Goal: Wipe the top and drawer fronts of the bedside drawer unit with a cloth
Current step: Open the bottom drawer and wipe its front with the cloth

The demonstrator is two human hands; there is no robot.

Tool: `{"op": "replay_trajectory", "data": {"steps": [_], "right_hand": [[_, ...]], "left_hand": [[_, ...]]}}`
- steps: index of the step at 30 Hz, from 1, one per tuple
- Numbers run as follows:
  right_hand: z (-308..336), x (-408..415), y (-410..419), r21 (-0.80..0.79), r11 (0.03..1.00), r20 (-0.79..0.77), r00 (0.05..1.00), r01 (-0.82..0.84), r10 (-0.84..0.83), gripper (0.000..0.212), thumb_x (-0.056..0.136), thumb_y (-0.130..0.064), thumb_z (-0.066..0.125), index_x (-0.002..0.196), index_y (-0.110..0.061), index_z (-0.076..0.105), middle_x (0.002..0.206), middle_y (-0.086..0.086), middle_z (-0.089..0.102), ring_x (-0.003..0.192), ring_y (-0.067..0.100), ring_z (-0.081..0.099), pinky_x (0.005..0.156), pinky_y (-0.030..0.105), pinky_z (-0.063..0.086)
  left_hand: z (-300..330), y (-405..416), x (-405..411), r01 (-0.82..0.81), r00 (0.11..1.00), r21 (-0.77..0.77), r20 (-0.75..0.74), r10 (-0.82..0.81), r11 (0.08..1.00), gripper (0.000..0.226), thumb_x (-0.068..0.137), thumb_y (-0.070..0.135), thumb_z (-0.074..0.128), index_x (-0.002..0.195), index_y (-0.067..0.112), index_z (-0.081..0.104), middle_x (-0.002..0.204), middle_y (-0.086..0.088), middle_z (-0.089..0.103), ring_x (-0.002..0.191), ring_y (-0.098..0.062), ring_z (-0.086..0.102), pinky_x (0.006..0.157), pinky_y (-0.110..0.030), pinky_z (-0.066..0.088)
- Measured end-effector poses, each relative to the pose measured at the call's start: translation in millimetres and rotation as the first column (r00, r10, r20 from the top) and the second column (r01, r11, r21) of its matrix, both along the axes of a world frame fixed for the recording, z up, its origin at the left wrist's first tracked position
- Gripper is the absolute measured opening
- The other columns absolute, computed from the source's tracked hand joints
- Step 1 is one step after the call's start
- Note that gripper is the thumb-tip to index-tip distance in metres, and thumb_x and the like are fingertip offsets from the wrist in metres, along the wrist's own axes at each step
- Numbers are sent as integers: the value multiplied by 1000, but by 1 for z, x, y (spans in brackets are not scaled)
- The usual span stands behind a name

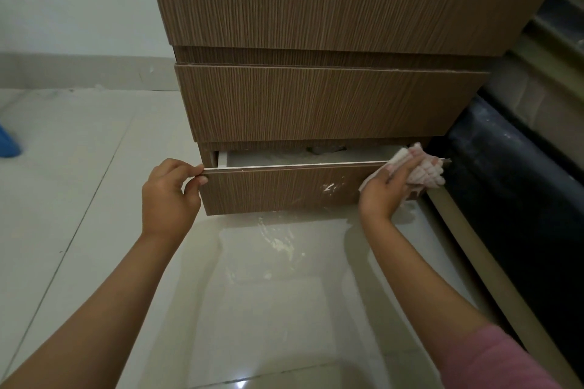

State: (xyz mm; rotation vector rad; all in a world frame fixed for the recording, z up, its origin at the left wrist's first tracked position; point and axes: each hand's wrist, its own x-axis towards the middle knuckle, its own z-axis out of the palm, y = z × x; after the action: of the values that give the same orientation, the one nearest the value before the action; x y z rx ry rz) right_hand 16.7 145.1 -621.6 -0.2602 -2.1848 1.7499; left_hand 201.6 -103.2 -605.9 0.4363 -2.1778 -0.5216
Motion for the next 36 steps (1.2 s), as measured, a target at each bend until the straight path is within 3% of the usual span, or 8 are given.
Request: {"op": "replay_trajectory", "data": {"steps": [3, 9, 16, 21, 26, 30, 32, 36], "right_hand": [[-5, 20, -20, 24, 998, -82, 994, -66, 68, 60, 101, -18, 32, 149, -21, -3, 154, 19, -13, 139, 12, 2, 96, -4, 4], [-48, 30, -23, 35, 990, 99, 987, -134, 130, 64, 99, -34, 33, 145, -42, -11, 156, 15, 8, 139, 29, 26, 110, 37, 31], [-25, 7, -7, 5, 1000, 84, 996, 25, -25, 59, 100, -32, 28, 148, -34, -7, 156, 17, 10, 138, 32, 27, 110, 36, 30], [-14, 36, -41, 11, 996, -88, 992, -91, 91, 59, 101, -17, 29, 148, -13, -7, 154, 21, -10, 141, 19, 6, 93, -8, 4], [-49, 57, -60, 90, 971, -22, 974, -223, 226, 65, 97, -36, 27, 147, -28, -13, 155, 23, -1, 143, 37, 12, 113, 39, 26], [-61, 54, -42, 153, 961, 43, 973, -231, 227, 63, 95, -45, 25, 141, -43, -19, 155, 22, 7, 137, 37, 30, 102, 45, 42], [-55, 47, -34, 139, 974, 47, 983, -182, 177, 64, 98, -37, 28, 143, -38, -16, 154, 22, 9, 137, 36, 30, 105, 42, 40], [-26, 39, -37, 77, 990, -32, 993, -115, 118, 63, 101, -21, 31, 148, -16, -11, 155, 22, 1, 133, 17, 23, 93, 11, 27]], "left_hand": [[0, 0, 1, -5, 1000, 2, 7, 5, 1000, 13, 77, -2, 73, 89, 0, 72, 82, -14, 64, 74, -29, 61, 69, -29, 44], [0, -1, 1, 7, 1000, -2, 9, -7, 1000, 12, 77, -2, 73, 89, 1, 72, 82, -13, 64, 73, -30, 61, 68, -31, 46], [1, -2, 1, 24, 1000, 8, 7, -24, 1000, 12, 78, -1, 73, 89, 2, 72, 82, -13, 64, 73, -30, 61, 67, -37, 50], [0, -2, 2, 9, 1000, 7, 17, -9, 1000, 12, 79, 0, 72, 90, 1, 72, 83, -13, 64, 75, -29, 61, 69, -32, 48], [1, -4, 2, 27, 1000, 6, 13, -27, 1000, 11, 78, 0, 73, 88, 2, 72, 82, -12, 64, 74, -29, 61, 68, -34, 49], [3, -4, 3, 37, 999, 0, 15, -37, 999, 10, 77, -1, 73, 87, 2, 72, 81, -12, 64, 73, -29, 61, 67, -35, 50], [2, -4, 3, 37, 999, -1, 16, -37, 999, 10, 78, -1, 73, 87, 2, 73, 81, -12, 64, 73, -29, 61, 67, -34, 49], [2, -2, 2, 29, 1000, 17, 7, -29, 999, 10, 78, 0, 72, 89, 2, 72, 82, -12, 64, 74, -29, 60, 68, -33, 48]]}}
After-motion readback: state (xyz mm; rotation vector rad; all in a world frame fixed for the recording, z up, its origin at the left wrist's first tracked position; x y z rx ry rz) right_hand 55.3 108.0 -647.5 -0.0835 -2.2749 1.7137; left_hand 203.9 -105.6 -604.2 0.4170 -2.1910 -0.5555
